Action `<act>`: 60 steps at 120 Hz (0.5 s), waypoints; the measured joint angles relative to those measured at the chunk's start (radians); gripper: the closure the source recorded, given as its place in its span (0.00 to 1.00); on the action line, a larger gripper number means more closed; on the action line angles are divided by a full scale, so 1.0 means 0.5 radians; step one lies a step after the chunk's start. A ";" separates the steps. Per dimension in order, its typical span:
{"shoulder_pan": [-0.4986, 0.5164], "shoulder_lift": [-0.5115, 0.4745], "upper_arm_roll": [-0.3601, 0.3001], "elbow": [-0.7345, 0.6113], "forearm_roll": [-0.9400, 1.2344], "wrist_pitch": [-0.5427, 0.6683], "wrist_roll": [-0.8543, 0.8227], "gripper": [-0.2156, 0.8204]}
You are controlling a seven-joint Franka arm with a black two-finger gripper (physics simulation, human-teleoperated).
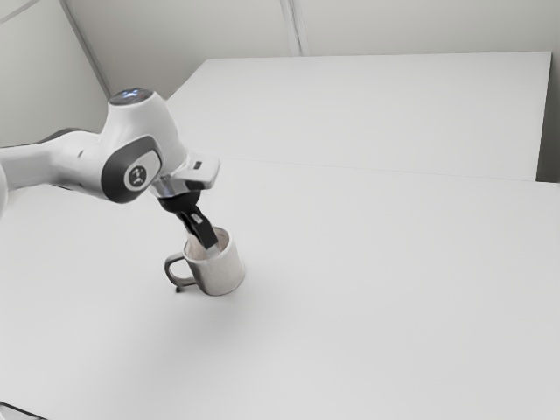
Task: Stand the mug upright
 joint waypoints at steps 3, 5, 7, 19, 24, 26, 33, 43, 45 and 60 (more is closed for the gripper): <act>0.002 -0.010 0.005 0.046 -0.002 -0.034 -0.037 0.25; 0.004 -0.013 0.003 0.087 -0.003 -0.061 -0.062 0.25; 0.005 -0.016 0.001 0.130 -0.003 -0.088 -0.087 0.24; 0.003 -0.007 -0.003 0.431 0.005 -0.273 -0.218 0.23; 0.008 -0.005 0.000 0.510 0.008 -0.345 -0.266 0.23; 0.012 -0.001 0.001 0.551 0.009 -0.375 -0.284 0.22; 0.030 0.016 -0.003 0.694 0.011 -0.484 -0.341 0.22; 0.157 0.053 -0.105 0.843 0.008 -0.601 -0.398 0.22; 0.213 0.060 -0.158 0.868 0.007 -0.621 -0.407 0.22; 0.590 0.175 -0.526 1.126 -0.007 -0.798 -0.467 0.21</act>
